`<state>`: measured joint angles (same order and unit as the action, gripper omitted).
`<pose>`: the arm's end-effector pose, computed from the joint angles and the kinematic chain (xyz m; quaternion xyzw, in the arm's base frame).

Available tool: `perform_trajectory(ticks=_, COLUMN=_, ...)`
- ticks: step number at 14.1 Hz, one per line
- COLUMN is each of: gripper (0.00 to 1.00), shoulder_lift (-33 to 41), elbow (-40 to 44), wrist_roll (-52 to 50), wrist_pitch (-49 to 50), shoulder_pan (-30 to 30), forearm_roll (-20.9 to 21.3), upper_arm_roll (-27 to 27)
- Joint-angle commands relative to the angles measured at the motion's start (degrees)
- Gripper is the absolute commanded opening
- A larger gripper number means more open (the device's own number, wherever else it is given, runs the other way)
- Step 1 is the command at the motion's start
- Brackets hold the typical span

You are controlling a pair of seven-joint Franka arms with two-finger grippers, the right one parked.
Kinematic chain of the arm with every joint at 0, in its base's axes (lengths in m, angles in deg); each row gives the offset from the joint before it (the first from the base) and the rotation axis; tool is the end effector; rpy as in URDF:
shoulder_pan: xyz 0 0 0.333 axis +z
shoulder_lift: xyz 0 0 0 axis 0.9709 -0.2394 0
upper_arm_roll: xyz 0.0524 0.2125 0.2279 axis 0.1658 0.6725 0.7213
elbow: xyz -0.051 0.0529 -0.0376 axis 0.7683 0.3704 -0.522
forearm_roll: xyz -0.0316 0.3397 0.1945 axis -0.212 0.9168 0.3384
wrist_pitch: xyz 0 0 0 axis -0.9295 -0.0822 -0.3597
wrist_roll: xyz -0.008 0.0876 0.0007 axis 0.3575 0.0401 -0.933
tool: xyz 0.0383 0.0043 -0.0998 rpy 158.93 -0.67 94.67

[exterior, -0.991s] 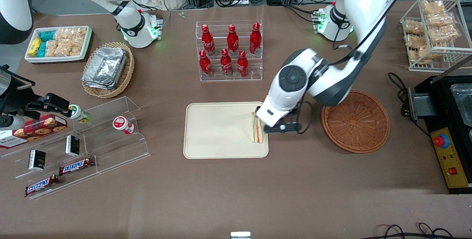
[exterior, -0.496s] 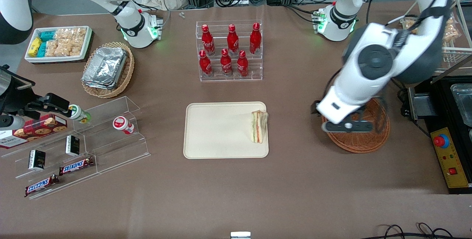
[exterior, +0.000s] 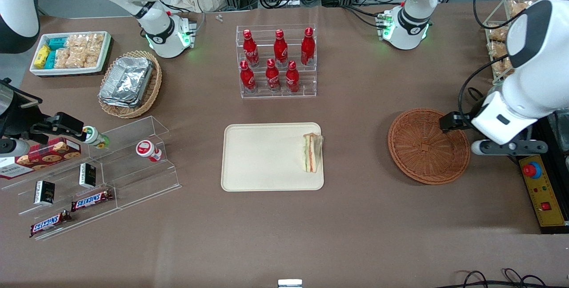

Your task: Place sandwich from basket to tray

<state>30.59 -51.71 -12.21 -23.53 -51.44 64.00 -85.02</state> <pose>0.6089 -0.0706 0.5482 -0.9994 -0.0001 0.0344 0.0073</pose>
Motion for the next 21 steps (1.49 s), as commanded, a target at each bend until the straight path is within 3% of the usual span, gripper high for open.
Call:
perform_trajectory(ticks=1, gripper=1.00, shoulder_lift=0.7, elbow=0.6, wrist_roll=0.4, wrist_pitch=2.1, shoulder_pan=1.9, forearm_roll=-0.1, upper_arm_roll=-0.4)
perform_trajectory(ticks=9, gripper=1.00, shoulder_lift=0.9, elbow=0.4, wrist_roll=0.6, wrist_pitch=3.5, shoulder_pan=4.5, forearm_roll=1.0, upper_arm_roll=-0.6)
perform_trajectory(ticks=11, gripper=1.00, shoulder_lift=0.9, elbow=0.6, wrist_roll=0.1, wrist_pitch=3.6, shoulder_pan=2.7, forearm_roll=1.1, upper_arm_roll=0.2)
perform_trajectory(ticks=14, gripper=1.00, shoulder_lift=2.2, elbow=0.6, wrist_roll=0.4, wrist_pitch=3.4, shoulder_pan=-12.4, forearm_roll=-0.3, upper_arm_roll=17.8)
perform_trajectory(ticks=18, gripper=1.00, shoulder_lift=2.6, elbow=0.6, wrist_roll=0.8, wrist_pitch=3.0, shoulder_pan=-24.8, forearm_roll=-3.9, upper_arm_roll=31.4)
perform_trajectory(ticks=21, gripper=1.00, shoulder_lift=2.6, elbow=0.6, wrist_roll=0.9, wrist_pitch=2.8, shoulder_pan=-25.6, forearm_roll=-6.0, upper_arm_roll=32.9)
